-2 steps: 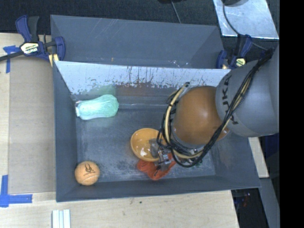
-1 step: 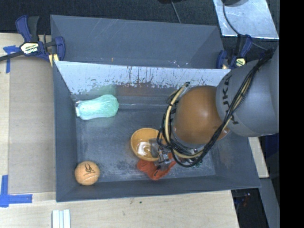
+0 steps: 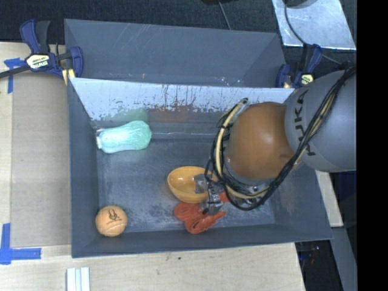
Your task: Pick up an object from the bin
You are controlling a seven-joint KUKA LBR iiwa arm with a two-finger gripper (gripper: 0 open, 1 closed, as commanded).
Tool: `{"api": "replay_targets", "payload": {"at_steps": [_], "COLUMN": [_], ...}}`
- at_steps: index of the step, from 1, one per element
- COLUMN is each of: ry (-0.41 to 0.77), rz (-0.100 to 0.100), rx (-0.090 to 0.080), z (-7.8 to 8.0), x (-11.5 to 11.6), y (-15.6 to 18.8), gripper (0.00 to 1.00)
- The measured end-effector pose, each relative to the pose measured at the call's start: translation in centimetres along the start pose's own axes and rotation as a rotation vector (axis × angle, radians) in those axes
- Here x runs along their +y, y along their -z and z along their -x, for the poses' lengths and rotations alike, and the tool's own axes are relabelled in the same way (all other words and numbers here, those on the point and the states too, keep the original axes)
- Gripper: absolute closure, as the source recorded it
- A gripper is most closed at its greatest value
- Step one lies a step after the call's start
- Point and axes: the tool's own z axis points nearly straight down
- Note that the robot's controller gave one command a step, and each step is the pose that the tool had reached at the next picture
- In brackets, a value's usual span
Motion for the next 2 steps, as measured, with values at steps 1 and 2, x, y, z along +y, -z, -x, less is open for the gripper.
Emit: {"api": "replay_targets", "payload": {"at_steps": [1, 2], "ry": [0.0, -0.001], "rz": [-0.002, -0.003], "rx": [-0.006, -0.011], "z": [0.3, 0.5], "x": [-0.1, -0.1], "y": [4.7, 8.7], "gripper": [1.0, 1.0]}}
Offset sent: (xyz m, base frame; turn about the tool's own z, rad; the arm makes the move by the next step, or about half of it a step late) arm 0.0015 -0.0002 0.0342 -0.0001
